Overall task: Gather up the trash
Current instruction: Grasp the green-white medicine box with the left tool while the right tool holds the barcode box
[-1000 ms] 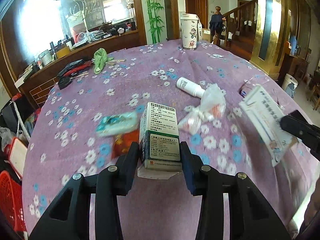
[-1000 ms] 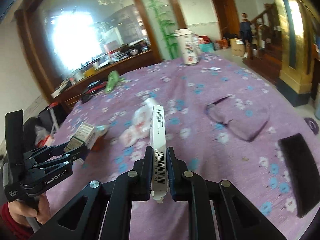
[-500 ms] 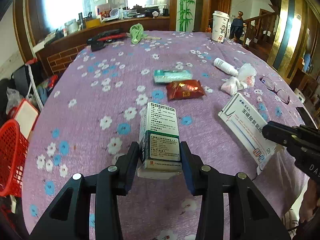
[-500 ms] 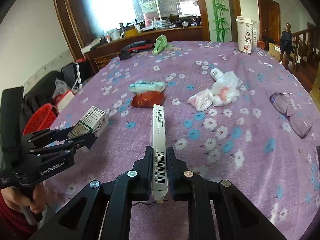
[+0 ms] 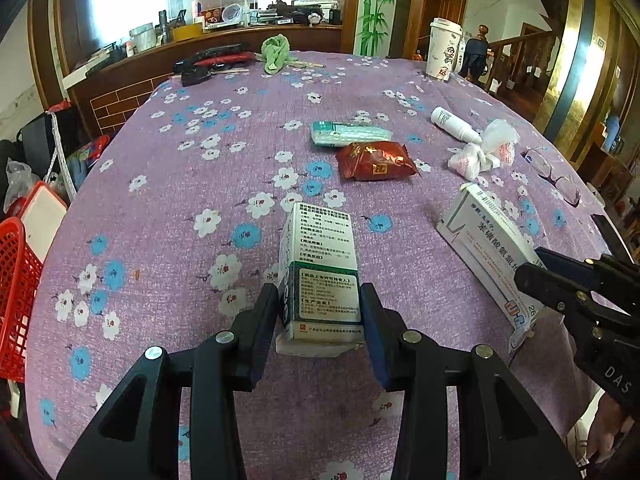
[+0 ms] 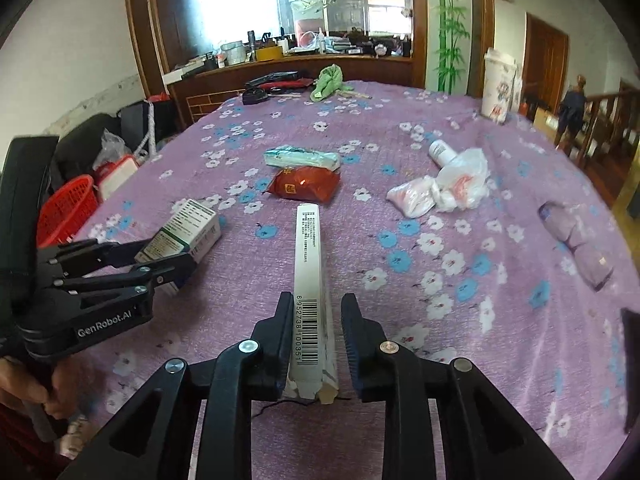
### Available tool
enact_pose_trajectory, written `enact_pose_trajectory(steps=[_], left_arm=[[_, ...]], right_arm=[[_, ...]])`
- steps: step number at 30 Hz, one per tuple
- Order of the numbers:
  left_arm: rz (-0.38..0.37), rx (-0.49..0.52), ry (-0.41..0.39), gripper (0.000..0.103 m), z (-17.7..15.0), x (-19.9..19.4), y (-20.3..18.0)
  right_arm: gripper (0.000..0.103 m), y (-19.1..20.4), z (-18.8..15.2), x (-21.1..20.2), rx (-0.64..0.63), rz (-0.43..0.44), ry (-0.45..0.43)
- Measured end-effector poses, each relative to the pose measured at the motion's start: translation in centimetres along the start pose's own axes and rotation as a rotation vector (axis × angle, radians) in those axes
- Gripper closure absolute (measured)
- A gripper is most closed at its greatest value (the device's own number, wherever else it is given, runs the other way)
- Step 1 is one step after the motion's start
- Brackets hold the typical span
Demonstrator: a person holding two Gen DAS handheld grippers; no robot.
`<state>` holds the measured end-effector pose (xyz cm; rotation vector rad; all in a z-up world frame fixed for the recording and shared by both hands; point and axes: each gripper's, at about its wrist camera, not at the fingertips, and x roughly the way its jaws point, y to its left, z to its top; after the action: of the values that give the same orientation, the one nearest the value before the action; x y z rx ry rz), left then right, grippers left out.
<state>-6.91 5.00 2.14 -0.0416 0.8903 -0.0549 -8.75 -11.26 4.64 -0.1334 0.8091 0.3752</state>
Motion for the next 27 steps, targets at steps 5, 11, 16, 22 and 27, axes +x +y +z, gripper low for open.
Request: enact_pose_trajectory(steps=[5, 11, 16, 22, 27], left_arm=[[0.000, -0.001, 0.000, 0.063, 0.0, 0.1, 0.0], [-0.005, 0.004, 0.004, 0.063, -0.2, 0.1, -0.1], [-0.006, 0.003, 0.006, 0.064, -0.4, 0.1, -0.1], [-0.014, -0.001, -0.004, 0.064, -0.4, -0.4, -0.1], [-0.021, -0.009, -0.017, 0.065, -0.2, -1.0, 0.2]], right_arm=[[0.078, 0.4, -0.1, -0.7, -0.026, -0.027, -0.013], [0.078, 0.3, -0.3, -0.6, -0.031, -0.028, 0.006], [0.088, 0.0, -0.2, -0.9, -0.022, -0.037, 0.022], [0.088, -0.5, -0.3, -1.3, 0.008, -0.006, 0.021], [0.088, -0.2, 0.1, -2.1, 0.020, 0.012, -0.007]])
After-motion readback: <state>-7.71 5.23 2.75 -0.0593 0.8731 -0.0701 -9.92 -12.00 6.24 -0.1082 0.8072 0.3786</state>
